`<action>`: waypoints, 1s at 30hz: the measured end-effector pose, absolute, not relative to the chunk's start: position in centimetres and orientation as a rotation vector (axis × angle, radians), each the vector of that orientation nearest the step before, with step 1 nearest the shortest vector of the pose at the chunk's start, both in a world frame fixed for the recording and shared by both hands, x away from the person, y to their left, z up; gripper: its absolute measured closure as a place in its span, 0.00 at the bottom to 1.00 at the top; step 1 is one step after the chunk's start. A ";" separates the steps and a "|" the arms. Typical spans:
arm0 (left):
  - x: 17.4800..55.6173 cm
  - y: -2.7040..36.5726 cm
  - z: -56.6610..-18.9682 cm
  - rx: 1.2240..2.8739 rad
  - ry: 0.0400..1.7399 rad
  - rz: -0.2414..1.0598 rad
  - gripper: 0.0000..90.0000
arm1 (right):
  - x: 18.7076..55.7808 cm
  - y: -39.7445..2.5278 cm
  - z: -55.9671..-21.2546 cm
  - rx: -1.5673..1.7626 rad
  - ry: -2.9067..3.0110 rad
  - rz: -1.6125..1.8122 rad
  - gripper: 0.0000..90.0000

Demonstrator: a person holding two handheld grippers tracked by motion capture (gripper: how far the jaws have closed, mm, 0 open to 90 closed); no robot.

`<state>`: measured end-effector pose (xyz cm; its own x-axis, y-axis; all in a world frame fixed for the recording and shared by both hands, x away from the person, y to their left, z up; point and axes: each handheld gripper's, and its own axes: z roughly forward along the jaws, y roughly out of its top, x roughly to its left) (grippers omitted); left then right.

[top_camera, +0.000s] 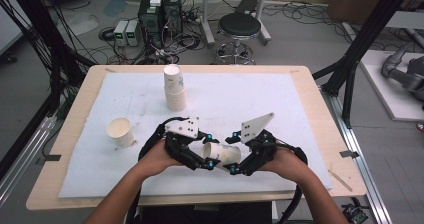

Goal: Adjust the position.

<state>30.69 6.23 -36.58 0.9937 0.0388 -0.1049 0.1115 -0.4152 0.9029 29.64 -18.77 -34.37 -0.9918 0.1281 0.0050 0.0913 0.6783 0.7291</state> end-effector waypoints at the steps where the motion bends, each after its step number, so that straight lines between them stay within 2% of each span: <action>1: 30.7 6.3 -36.6 1.984 0.108 -0.081 0.41 | 29.6 -19.0 -34.3 0.184 2.822 1.251 0.21; 13: 30.9 7.3 -37.5 1.888 0.155 -0.066 0.41 | 28.8 -21.6 -35.8 0.305 2.622 1.537 0.21; 30: 30.4 8.3 -38.0 1.795 0.143 -0.033 0.41 | 28.5 -23.3 -38.0 0.374 2.560 1.641 0.21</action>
<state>30.35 8.35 -37.97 0.9918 0.0798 -0.0996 0.1150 -0.2205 0.9686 28.50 -23.33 -38.00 -0.9673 0.2452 0.0652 0.1617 0.3973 0.9033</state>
